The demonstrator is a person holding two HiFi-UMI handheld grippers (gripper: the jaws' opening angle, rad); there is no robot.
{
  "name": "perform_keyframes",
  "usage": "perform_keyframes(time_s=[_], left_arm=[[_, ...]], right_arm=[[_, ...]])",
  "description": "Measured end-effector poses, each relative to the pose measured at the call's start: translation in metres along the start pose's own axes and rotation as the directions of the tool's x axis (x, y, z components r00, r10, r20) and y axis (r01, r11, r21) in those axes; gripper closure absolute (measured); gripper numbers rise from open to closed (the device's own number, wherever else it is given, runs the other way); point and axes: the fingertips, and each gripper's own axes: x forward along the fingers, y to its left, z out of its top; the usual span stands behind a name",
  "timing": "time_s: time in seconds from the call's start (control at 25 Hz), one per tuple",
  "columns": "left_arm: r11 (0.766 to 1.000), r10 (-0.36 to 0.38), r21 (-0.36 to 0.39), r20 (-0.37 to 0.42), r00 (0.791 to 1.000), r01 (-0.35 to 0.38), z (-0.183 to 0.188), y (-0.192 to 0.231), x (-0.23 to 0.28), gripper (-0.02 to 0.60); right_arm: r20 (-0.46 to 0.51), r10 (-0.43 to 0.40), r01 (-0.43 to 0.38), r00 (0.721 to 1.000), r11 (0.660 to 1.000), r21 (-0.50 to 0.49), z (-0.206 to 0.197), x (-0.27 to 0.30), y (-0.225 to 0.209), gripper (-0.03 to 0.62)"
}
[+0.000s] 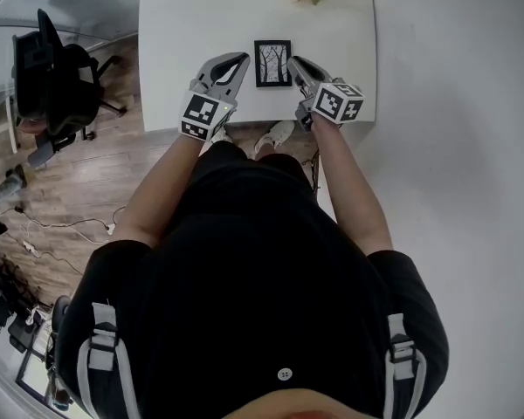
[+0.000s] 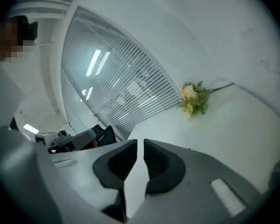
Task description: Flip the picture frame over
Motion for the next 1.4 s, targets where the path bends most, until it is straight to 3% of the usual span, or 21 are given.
perform_keyframes(time_s=[0.16, 0.32, 0.52, 0.88, 1.4], left_arm=[[1.000, -0.010, 0.007, 0.012, 1.000, 0.010, 0.009, -0.003, -0.007, 0.575], [0.999, -0.030, 0.014, 0.049, 0.998, 0.029, 0.027, -0.011, -0.014, 0.575], [0.999, -0.044, 0.018, 0.062, 0.997, 0.043, 0.047, -0.018, -0.025, 0.575], [0.997, -0.076, 0.044, 0.135, 0.988, 0.070, 0.085, -0.035, -0.047, 0.575], [0.996, -0.082, 0.059, 0.210, 0.974, 0.071, 0.131, -0.041, -0.063, 0.575]], right_arm=[[0.028, 0.016, -0.009, 0.999, 0.973, -0.231, 0.021, -0.009, 0.040, 0.546], [0.081, 0.026, 0.012, 0.996, 0.898, -0.439, 0.039, -0.023, 0.075, 0.546], [0.117, 0.066, 0.014, 0.991, 0.814, -0.581, 0.054, -0.038, 0.117, 0.559], [0.162, 0.133, 0.013, 0.978, 0.734, -0.679, 0.069, -0.064, 0.161, 0.583], [0.199, 0.187, 0.005, 0.962, 0.717, -0.697, 0.094, -0.075, 0.194, 0.585]])
